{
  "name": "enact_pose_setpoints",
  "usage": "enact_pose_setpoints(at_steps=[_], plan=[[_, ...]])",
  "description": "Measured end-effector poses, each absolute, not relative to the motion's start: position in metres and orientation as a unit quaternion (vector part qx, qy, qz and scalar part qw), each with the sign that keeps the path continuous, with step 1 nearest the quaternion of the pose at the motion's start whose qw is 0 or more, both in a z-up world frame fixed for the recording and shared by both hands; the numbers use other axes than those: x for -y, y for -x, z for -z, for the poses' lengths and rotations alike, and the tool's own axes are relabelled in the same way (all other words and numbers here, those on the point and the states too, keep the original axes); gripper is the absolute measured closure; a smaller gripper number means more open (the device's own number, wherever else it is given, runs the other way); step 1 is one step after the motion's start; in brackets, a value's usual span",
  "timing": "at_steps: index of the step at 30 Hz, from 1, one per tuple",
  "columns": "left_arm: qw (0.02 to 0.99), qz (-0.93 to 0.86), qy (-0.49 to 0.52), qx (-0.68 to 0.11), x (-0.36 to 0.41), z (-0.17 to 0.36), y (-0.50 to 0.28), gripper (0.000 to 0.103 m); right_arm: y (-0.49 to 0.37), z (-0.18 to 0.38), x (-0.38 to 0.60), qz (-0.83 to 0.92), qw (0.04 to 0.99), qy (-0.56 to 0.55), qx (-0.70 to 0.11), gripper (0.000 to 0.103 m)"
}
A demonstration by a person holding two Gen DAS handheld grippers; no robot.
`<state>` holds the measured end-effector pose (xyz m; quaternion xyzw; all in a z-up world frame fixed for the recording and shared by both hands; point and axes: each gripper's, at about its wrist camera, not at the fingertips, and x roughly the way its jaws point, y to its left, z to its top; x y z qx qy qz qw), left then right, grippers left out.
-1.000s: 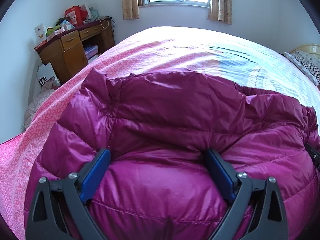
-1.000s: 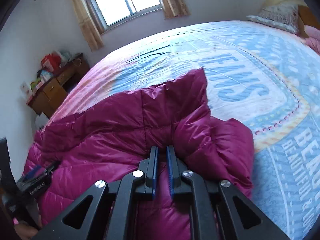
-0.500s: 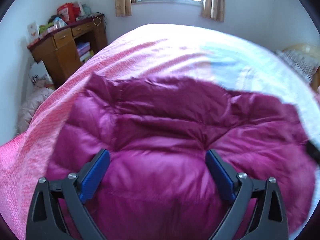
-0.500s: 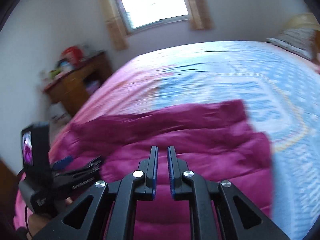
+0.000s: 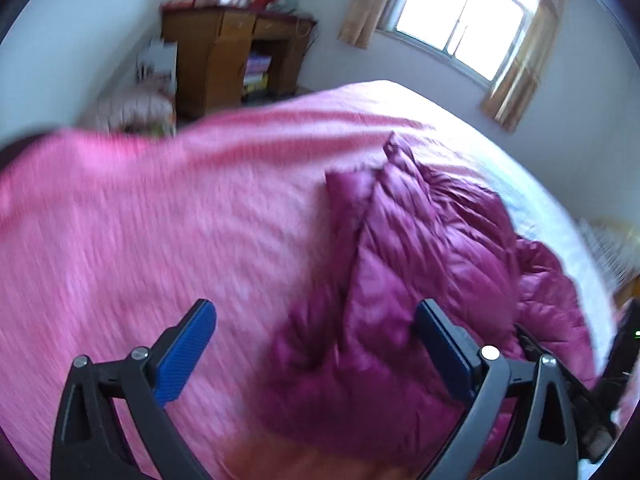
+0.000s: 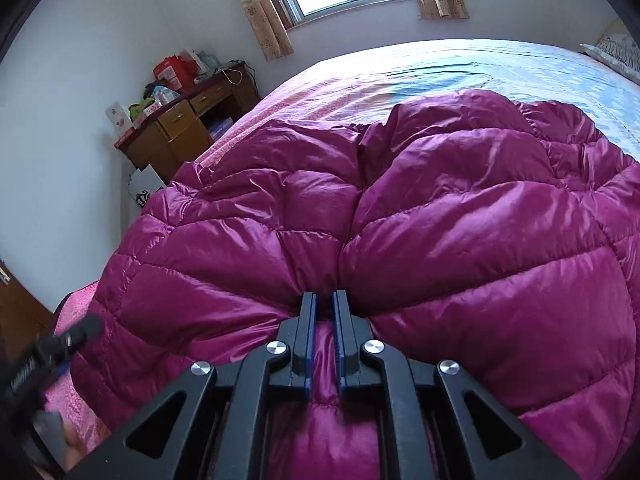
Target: Fold large clothes
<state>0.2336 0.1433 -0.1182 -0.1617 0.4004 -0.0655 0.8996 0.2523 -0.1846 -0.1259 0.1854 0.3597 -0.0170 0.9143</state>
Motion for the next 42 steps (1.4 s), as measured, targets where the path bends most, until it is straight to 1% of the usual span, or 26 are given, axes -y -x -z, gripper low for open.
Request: enact_pose_setpoints(at_steps=[2,6,8,9,10,11,12,13,14,15,17,18,20,27,30,31,33,34,36,39,42], plan=[[0.888,0.083,0.198,-0.407,-0.141,0.129,-0.226,0.001,-0.253,0.126,0.183,0.019,0.916,-0.181,-0.358,0.096],[0.9,0.087,0.159,-0.397,-0.117,0.131,-0.227,0.0,-0.251,0.129,0.185,0.017,0.916,-0.185,-0.356,0.096],[0.902,0.092,0.166,-0.388,-0.109,0.128,-0.23,0.001,-0.248,0.129,0.19,0.014,0.916,-0.189,-0.354,0.096],[0.9,0.104,0.176,-0.385,-0.107,0.127,-0.232,0.009,-0.245,0.13,0.192,0.014,0.916,-0.19,-0.354,0.096],[0.899,0.109,0.18,-0.384,-0.105,0.125,-0.234,0.023,-0.245,0.13,0.192,0.014,0.916,-0.191,-0.354,0.096],[0.9,0.11,0.18,-0.382,-0.102,0.122,-0.235,0.028,-0.244,0.13,0.193,0.012,0.915,-0.193,-0.353,0.096],[0.903,0.111,0.177,-0.375,-0.1,0.117,-0.235,0.039,-0.242,0.129,0.194,0.011,0.915,-0.196,-0.352,0.096],[0.907,0.114,0.175,-0.366,-0.099,0.111,-0.235,0.054,-0.241,0.129,0.196,0.008,0.914,-0.201,-0.351,0.096],[0.914,0.121,0.169,-0.35,-0.097,0.101,-0.231,0.062,-0.241,0.13,0.198,0.006,0.914,-0.205,-0.35,0.096],[0.919,0.128,0.16,-0.337,-0.094,0.093,-0.229,0.074,-0.241,0.131,0.202,0.003,0.913,-0.211,-0.349,0.096],[0.929,0.141,0.134,-0.314,-0.084,0.076,-0.225,0.074,-0.239,0.132,0.207,-0.005,0.911,-0.226,-0.345,0.096],[0.934,0.149,0.12,-0.302,-0.078,0.067,-0.222,0.077,-0.238,0.134,0.209,-0.008,0.91,-0.232,-0.344,0.096],[0.94,0.17,0.094,-0.28,-0.062,0.049,-0.215,0.079,-0.236,0.136,0.214,-0.016,0.906,-0.249,-0.341,0.096],[0.941,0.26,-0.011,-0.217,0.011,0.012,-0.182,0.083,-0.231,0.145,0.235,-0.068,0.88,-0.313,-0.351,0.097],[0.93,0.304,-0.055,-0.201,0.043,0.009,-0.164,0.083,-0.228,0.143,0.258,-0.116,0.838,-0.368,-0.385,0.097],[0.927,0.315,-0.068,-0.193,0.05,0.009,-0.158,0.084,-0.22,0.141,0.27,-0.124,0.826,-0.394,-0.384,0.097],[0.919,0.338,-0.094,-0.183,0.065,0.009,-0.146,0.084,-0.198,0.134,0.296,-0.122,0.826,-0.42,-0.356,0.097],[0.914,0.347,-0.103,-0.182,0.072,0.011,-0.143,0.084,-0.185,0.129,0.31,-0.106,0.834,-0.416,-0.346,0.095],[0.904,0.366,-0.122,-0.183,0.091,0.018,-0.136,0.084,-0.152,0.123,0.34,-0.061,0.856,-0.395,-0.329,0.095],[0.886,0.393,-0.148,-0.196,0.121,0.032,-0.131,0.084,-0.103,0.124,0.379,0.003,0.867,-0.391,-0.309,0.095],[0.868,0.412,-0.173,-0.215,0.147,0.049,-0.122,0.084,-0.056,0.132,0.406,0.037,0.865,-0.416,-0.279,0.095]])
